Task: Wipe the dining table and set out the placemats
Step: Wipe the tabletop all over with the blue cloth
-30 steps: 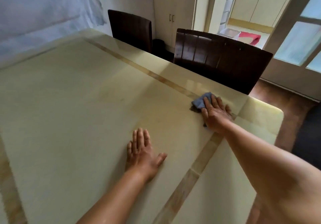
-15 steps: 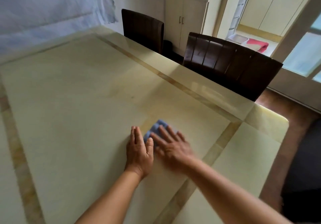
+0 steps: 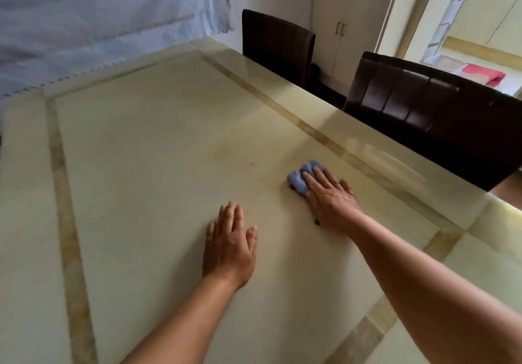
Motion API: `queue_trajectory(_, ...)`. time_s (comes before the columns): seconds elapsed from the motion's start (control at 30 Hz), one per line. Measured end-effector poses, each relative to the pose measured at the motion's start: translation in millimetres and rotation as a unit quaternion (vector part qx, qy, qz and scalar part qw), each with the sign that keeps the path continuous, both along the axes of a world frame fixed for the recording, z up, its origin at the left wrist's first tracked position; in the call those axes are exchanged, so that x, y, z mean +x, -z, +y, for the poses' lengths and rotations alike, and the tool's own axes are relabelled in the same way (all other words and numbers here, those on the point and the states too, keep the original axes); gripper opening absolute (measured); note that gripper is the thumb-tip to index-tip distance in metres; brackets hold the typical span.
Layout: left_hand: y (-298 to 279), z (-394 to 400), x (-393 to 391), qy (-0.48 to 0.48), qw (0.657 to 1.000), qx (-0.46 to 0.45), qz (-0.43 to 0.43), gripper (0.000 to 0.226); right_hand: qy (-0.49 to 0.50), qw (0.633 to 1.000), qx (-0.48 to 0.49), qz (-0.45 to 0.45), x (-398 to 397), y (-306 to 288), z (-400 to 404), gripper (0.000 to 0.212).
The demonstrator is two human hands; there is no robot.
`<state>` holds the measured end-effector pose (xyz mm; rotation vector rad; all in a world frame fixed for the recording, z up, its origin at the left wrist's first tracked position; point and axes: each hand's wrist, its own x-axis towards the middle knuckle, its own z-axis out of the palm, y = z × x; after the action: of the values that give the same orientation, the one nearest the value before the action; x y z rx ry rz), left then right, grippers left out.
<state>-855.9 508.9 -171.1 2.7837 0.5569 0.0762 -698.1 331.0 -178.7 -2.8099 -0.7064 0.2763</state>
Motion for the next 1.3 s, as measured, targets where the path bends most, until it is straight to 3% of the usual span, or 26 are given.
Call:
queue_trajectory(0.17, 12.4, 11.0, 3.1, -0.035, 0.999, 0.009, -0.020, 0.061, 0.118, 0.993, -0.022, 0.002, 67.5, -4.1, -18.4, 0.057)
queue_trajectory(0.37, 17.7, 8.6, 3.6, -0.045, 0.998, 0.026, -0.030, 0.064, 0.155, 0.986, -0.054, 0.026, 86.3, -6.3, 7.0, 0.055)
queue_trajectory(0.63, 14.5, 12.2, 7.3, -0.038, 0.999, 0.019, -0.007, 0.063, -0.100, 0.995, 0.018, 0.008, -7.7, -0.9, 109.5, 0.052)
queue_trajectory(0.93, 4.0, 19.7, 12.2, -0.034, 0.999, 0.001, -0.002, 0.055, -0.201, 0.979, -0.021, -0.031, -51.7, -4.7, 91.9, 0.056)
queue_trajectory(1.13, 4.1, 39.7, 27.9, -0.016, 1.000, 0.015, -0.014, 0.052, -0.064, 0.998, -0.013, 0.005, 13.2, -9.2, 73.4, 0.068)
queue_trajectory(1.3, 5.3, 62.4, 54.0, -0.024, 0.999, 0.021, -0.020, 0.053, 0.028, 0.999, -0.008, 0.016, 62.6, -16.6, 81.9, 0.058)
